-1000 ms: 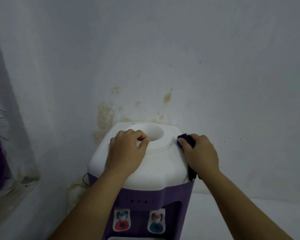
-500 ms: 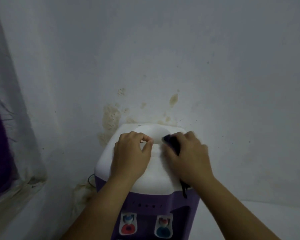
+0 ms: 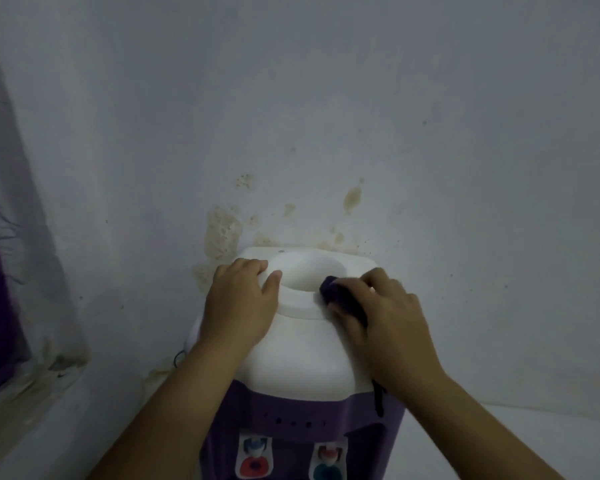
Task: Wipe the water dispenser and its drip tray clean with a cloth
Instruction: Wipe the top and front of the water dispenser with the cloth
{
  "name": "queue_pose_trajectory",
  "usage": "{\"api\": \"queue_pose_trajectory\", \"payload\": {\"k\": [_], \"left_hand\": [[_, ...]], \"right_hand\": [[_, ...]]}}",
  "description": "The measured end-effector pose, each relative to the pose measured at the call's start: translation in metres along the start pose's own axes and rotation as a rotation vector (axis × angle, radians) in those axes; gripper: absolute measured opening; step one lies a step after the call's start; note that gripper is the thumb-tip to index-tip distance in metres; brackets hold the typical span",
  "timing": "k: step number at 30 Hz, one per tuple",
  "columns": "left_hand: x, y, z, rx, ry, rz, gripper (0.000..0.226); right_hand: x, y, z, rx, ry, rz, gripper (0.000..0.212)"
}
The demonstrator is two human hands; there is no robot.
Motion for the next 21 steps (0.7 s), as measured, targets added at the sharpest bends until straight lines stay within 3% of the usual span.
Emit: {"api": "queue_pose_trajectory", "payload": {"k": [4, 5, 6, 10, 11, 15, 18, 21], "left_hand": [[0.006, -0.017, 0.005, -0.016, 0.038, -0.075, 0.023], [0.005, -0.019, 0.005, -0.020, 0.048, -0.092, 0.021], [0.005, -0.020, 0.006, -0.025, 0.054, -0.096, 0.021], [0.002, -0.019, 0.005, -0.034, 0.072, -0.104, 0.021], [0.002, -0.019, 0.004, -0.032, 0.074, -0.111, 0.022], [0.002, -0.020, 0.001, -0.003, 0.091, -0.129, 0.023], [0.003, -0.021, 0.001, 0.029, 0.101, -0.157, 0.023], [0.002, -0.023, 0.000, 0.044, 0.103, -0.170, 0.022]], "right_hand": [[-0.020, 0.046, 0.062, -0.594, -0.250, 0.081, 0.031], [-0.024, 0.048, 0.071, -0.670, -0.278, 0.097, 0.031], [-0.029, 0.044, 0.075, -0.649, -0.276, 0.050, 0.032], [-0.029, 0.010, 0.056, -0.241, -0.143, -0.018, 0.025], [-0.029, 0.014, 0.059, -0.242, -0.128, -0.004, 0.024], [-0.043, 0.046, 0.092, -0.623, -0.266, -0.027, 0.026], [-0.050, 0.026, 0.100, -0.475, -0.265, -0.079, 0.028], [-0.038, 0.027, 0.092, -0.327, -0.318, 0.021, 0.023]]}}
Point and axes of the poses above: each hand's wrist, its own z-axis towards the middle knuckle, its own x-axis out of the back of the hand, y = z × x, the point moved 1 cm from there along z, towards the middle knuckle, and after that the axes turned 15 degrees about -x, right-handed, at the moved point
